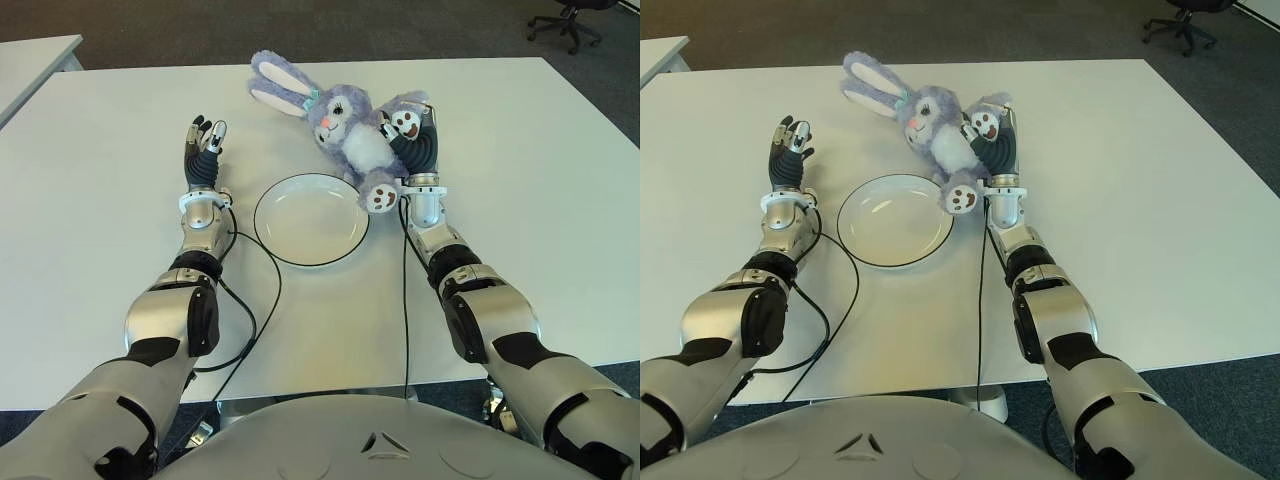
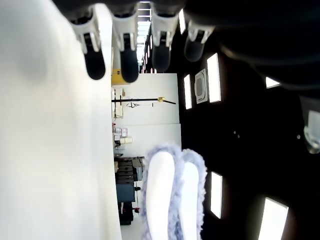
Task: Put the doll into the plate.
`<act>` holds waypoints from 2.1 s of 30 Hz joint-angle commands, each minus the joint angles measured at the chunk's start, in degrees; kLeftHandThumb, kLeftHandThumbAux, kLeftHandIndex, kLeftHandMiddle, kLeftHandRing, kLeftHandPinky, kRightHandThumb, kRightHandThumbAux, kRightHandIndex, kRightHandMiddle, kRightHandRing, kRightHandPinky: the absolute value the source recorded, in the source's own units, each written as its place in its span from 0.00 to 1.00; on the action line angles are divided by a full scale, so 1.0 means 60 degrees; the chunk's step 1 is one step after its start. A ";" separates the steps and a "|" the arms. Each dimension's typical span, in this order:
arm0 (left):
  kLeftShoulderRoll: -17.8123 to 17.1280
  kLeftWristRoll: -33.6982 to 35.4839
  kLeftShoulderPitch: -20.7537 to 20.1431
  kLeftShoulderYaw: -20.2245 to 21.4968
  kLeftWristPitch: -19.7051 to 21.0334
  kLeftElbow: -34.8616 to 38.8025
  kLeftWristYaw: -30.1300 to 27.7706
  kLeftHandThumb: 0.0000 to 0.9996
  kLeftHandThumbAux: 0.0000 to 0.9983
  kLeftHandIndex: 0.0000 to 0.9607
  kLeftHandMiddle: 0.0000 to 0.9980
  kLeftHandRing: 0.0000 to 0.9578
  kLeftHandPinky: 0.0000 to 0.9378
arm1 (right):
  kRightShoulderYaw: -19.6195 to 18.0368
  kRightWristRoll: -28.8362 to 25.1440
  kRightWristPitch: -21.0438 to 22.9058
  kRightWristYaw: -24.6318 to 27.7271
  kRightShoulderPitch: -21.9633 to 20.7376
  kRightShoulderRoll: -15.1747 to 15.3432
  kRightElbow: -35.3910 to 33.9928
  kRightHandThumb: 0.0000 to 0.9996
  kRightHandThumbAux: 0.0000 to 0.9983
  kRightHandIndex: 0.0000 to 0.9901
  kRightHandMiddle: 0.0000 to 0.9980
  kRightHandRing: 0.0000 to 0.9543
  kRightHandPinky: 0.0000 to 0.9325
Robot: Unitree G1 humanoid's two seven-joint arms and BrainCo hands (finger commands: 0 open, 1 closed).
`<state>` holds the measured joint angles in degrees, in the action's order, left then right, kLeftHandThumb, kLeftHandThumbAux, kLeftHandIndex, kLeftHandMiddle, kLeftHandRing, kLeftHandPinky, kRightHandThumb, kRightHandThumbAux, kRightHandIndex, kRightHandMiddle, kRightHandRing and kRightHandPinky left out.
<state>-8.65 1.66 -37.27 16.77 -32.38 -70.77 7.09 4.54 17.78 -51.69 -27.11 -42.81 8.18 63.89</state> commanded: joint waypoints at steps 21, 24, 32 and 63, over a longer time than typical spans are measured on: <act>0.0351 -0.0004 0.1142 -0.0072 0.0732 -0.0726 -0.0024 0.00 0.41 0.00 0.09 0.11 0.13 | 0.0092 0.0575 0.0086 -0.0759 0.0324 0.0089 -0.1205 0.51 0.72 0.67 0.83 0.87 0.88; 0.0357 -0.0008 0.1139 -0.0078 0.0758 -0.0731 -0.0033 0.00 0.41 0.00 0.09 0.11 0.14 | 0.0101 0.0658 0.0115 -0.0811 0.0351 0.0082 -0.1481 0.51 0.73 0.67 0.82 0.86 0.86; 0.0414 -0.0016 0.1170 -0.0092 0.0679 -0.0726 -0.0034 0.00 0.42 0.00 0.10 0.13 0.16 | 0.0085 0.0820 0.0221 -0.0930 0.0379 0.0138 -0.2050 0.48 0.74 0.67 0.81 0.85 0.85; 0.0596 0.0000 0.1212 -0.0174 0.0412 -0.0636 0.0048 0.00 0.40 0.00 0.13 0.16 0.14 | -0.0299 0.0178 0.0424 -0.0159 0.0239 -0.0083 -0.3281 0.47 0.76 0.69 0.83 0.87 0.89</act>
<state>-8.47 1.64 -37.25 16.19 -32.40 -70.44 7.35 3.32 20.82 -50.21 -29.56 -40.87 8.82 45.60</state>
